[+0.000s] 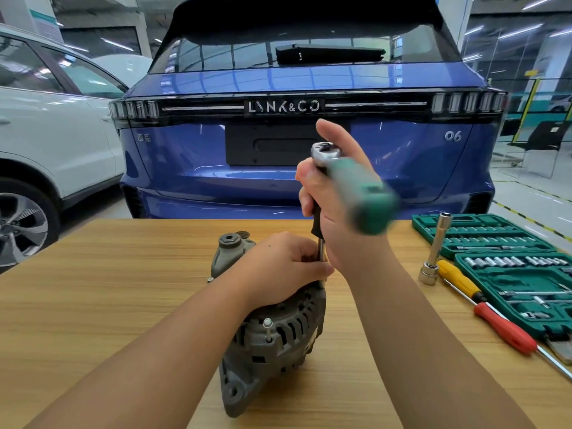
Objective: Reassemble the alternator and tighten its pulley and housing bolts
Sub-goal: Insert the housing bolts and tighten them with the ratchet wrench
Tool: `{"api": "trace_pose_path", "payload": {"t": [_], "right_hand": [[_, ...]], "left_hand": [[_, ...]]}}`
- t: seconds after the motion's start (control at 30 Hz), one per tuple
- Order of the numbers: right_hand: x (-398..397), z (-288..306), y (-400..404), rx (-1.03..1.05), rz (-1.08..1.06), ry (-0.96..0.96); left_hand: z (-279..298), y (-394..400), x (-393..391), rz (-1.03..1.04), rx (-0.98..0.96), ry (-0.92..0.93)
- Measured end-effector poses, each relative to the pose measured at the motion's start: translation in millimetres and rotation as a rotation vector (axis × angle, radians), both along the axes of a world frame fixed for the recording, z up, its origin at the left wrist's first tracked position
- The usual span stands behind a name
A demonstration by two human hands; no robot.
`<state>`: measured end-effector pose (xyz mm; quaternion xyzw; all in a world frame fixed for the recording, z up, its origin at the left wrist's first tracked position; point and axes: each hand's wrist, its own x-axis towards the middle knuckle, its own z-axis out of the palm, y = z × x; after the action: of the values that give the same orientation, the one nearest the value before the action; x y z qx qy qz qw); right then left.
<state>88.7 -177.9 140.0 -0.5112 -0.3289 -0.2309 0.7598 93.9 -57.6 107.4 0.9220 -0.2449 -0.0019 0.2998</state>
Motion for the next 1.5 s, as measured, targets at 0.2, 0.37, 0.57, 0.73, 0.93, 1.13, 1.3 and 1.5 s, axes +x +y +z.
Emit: {"api": "trace_pose_path", "payload": {"t": [0.2,0.37,0.57,0.73,0.93,1.13,1.3,1.5], "right_hand": [[0,6,-8,0.100,0.239,0.170],[-2,8,-10,0.105,0.201,0.247],[0,9,-15,0.051,-0.041,0.285],[0,5,-7,-0.011,-0.016,0.061],[2,0,-2,0.001,0.000,0.055],[1,2,-12,0.070,0.286,0.161],[-6,5,-6,0.008,0.050,0.184],[0,8,-19,0.029,0.146,0.287]], "left_hand": [[-3,0,2,0.009,0.031,-0.022],[-3,0,4,0.011,0.032,-0.021],[-3,-1,5,0.003,0.063,-0.011],[-1,-1,2,0.005,0.021,0.016],[2,-2,-1,0.007,0.021,0.039],[1,-1,0,0.024,0.021,0.011],[0,0,1,-0.003,0.022,0.008],[-2,-1,5,0.007,0.037,0.002]]}}
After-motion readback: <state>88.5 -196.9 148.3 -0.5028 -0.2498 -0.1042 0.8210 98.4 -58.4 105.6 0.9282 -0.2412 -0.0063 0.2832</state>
